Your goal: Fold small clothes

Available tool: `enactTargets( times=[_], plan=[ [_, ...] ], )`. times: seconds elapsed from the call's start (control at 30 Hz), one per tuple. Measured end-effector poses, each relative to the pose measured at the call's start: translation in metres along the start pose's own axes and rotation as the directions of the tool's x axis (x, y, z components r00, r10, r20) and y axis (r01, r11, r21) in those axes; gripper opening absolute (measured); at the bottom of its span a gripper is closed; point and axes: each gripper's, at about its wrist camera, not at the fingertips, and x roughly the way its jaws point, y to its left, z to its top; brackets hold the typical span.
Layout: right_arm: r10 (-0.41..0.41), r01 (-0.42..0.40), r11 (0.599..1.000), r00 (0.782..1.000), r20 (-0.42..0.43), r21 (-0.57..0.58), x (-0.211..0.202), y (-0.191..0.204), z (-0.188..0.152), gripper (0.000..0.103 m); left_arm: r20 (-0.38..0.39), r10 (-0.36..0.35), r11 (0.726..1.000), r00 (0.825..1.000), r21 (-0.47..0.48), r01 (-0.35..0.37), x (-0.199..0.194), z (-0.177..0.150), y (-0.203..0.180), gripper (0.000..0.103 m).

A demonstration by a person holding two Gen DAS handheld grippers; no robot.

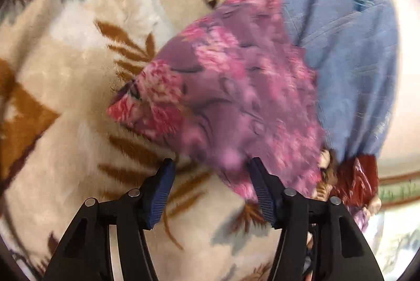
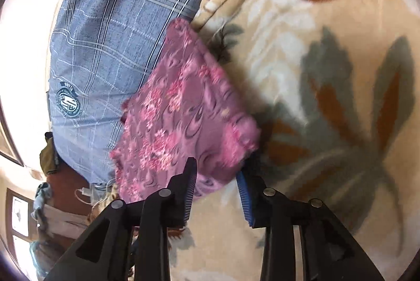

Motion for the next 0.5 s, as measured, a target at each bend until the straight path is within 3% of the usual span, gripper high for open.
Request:
enactTargets(
  times=[0.03,0.07,0.1,0.13,0.17,0.3,0.37,0.43,0.47,0.5],
  plan=[
    [-0.004,0.004,1.0,1.0,-0.003,0.001,0.004,0.001,0.001,0.035,0.016,-0.02,0.999,1.0,-0.026,0.021,-0.001,0.008,0.0,0.056],
    [-0.002,0.002,1.0,1.0,-0.002,0.003,0.007,0.003,0.002,0.035,0.031,-0.01,0.999,0.999,-0.036,0.012,-0.002,0.018,-0.002,0.046],
    [0.002,-0.002,1.0,1.0,0.003,0.008,0.01,0.004,0.003,0.033,0.041,-0.001,1.0,0.999,-0.026,0.002,-0.003,0.025,-0.007,0.02],
    [-0.002,0.002,1.0,1.0,-0.001,0.011,0.015,0.005,0.006,0.025,0.045,0.008,1.0,0.999,-0.007,-0.008,-0.004,0.033,-0.012,0.009],
    [0.014,-0.014,1.0,1.0,-0.011,0.013,0.019,0.005,0.009,0.006,0.042,0.019,1.0,0.999,-0.001,-0.019,-0.008,0.038,-0.015,0.008],
    [0.09,-0.089,0.995,0.996,0.018,-0.051,-0.008,0.016,0.017,0.004,0.068,0.003,0.999,0.998,0.041,-0.006,-0.039,0.03,-0.024,0.006],
    [0.074,-0.073,0.994,0.997,0.009,-0.085,-0.019,0.012,0.012,0.004,0.066,0.053,0.996,0.996,0.069,-0.057,-0.043,0.014,-0.02,0.006],
    [0.001,-0.004,0.996,0.999,-0.033,-0.089,-0.009,-0.003,0.005,0.004,0.011,0.137,0.989,0.99,0.047,-0.138,-0.028,0.009,-0.003,0.006],
    [-0.038,0.034,0.996,0.998,-0.051,-0.088,-0.001,-0.011,0.002,0.004,-0.023,0.135,0.991,0.991,0.007,-0.135,-0.019,0.006,0.011,0.007],
    [-0.029,0.025,0.997,0.998,-0.05,-0.079,0.004,-0.018,-0.002,0.005,-0.008,0.101,0.995,0.995,-0.01,-0.101,-0.026,0.004,0.015,0.007]
  ],
)
